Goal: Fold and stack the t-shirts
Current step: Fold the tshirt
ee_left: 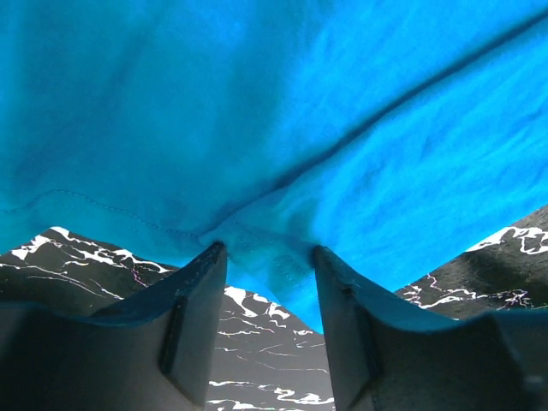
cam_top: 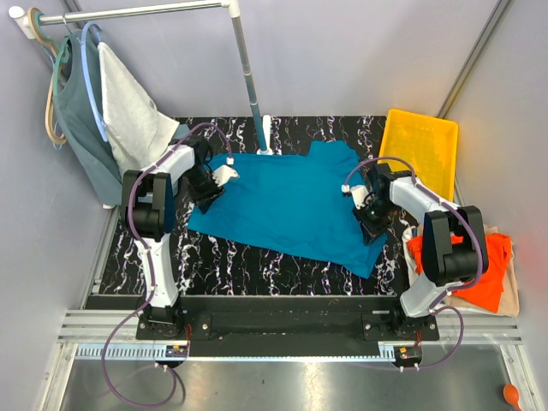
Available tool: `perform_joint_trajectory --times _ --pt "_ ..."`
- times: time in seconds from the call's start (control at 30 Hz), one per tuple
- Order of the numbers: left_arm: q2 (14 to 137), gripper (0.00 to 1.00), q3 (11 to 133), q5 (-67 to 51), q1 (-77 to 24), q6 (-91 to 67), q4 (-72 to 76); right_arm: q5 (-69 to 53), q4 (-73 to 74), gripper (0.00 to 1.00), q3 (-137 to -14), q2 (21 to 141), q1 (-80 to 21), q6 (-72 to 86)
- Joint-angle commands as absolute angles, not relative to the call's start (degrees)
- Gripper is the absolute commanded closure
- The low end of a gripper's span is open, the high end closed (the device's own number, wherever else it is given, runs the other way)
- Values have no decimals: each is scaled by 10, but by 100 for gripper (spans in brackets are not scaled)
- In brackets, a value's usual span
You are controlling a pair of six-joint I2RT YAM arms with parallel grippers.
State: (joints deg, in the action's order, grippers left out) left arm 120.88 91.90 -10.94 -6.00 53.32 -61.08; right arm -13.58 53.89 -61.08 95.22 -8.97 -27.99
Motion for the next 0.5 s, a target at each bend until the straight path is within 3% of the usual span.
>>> perform_joint_trajectory --times 0.0,0.3,0.47 --pt "1216 59 939 -108 -59 528 -604 -154 541 100 -607 932 -86 -275" --pt "1214 80 931 -105 -58 526 -604 -159 539 100 -605 938 -87 -274" --pt "1201 78 919 -97 -59 522 -605 -160 537 100 -600 941 -87 -275"
